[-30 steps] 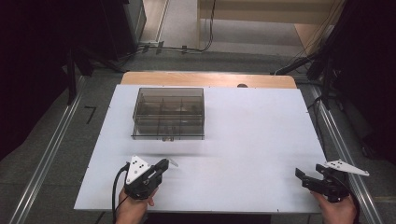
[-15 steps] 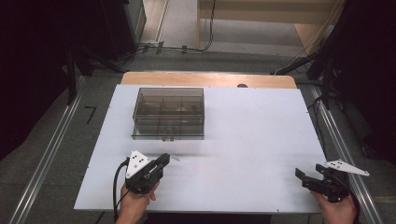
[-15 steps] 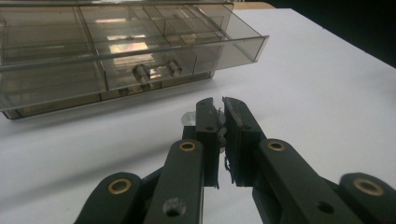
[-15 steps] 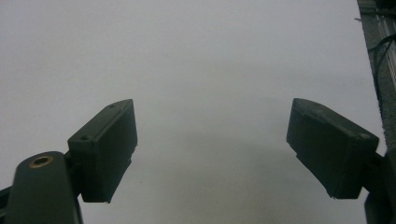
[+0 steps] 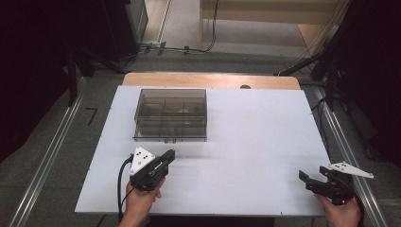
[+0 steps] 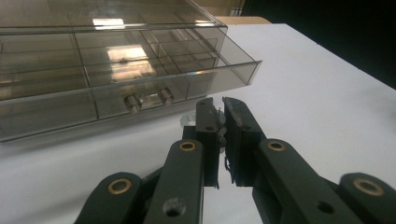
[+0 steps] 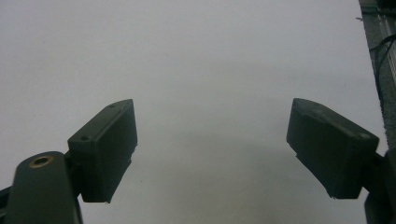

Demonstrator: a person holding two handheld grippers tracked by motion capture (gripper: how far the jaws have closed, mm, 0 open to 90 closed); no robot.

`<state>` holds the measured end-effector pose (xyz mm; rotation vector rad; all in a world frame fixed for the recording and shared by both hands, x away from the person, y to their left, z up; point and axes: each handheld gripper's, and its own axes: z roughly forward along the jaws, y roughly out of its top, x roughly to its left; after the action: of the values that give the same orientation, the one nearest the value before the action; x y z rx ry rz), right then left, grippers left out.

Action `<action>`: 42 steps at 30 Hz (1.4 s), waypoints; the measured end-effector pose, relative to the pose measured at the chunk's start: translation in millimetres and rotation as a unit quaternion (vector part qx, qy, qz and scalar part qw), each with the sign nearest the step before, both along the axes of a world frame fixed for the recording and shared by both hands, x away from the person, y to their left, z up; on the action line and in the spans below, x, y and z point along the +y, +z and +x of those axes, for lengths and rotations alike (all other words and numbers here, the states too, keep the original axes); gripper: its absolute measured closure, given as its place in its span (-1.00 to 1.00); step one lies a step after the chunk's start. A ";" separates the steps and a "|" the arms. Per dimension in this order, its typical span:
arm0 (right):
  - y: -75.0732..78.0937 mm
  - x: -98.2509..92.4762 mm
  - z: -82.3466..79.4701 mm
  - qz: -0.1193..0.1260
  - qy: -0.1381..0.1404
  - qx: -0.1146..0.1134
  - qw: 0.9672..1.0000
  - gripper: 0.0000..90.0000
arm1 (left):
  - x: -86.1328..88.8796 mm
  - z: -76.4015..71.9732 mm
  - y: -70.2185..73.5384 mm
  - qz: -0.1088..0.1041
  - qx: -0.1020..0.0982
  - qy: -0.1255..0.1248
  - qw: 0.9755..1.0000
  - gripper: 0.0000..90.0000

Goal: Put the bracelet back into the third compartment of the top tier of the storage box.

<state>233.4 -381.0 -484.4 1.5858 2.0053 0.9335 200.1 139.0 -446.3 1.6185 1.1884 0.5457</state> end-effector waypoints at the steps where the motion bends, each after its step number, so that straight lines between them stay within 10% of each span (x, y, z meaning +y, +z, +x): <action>1: 0.1 0.1 0.0 0.000 0.000 0.000 1.000 -0.67 | -0.3 0.7 0.5 -0.002 -0.001 0.001 1.000 0.88; 42: -0.4 0.4 1.0 0.000 0.004 -0.001 1.000 -0.67 | -16.3 27.4 14.9 -0.013 -0.021 0.002 1.000 0.88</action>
<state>234.4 -380.6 -484.8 1.5779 2.0116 0.9375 227.4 122.8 -431.4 1.5754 1.1630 0.5613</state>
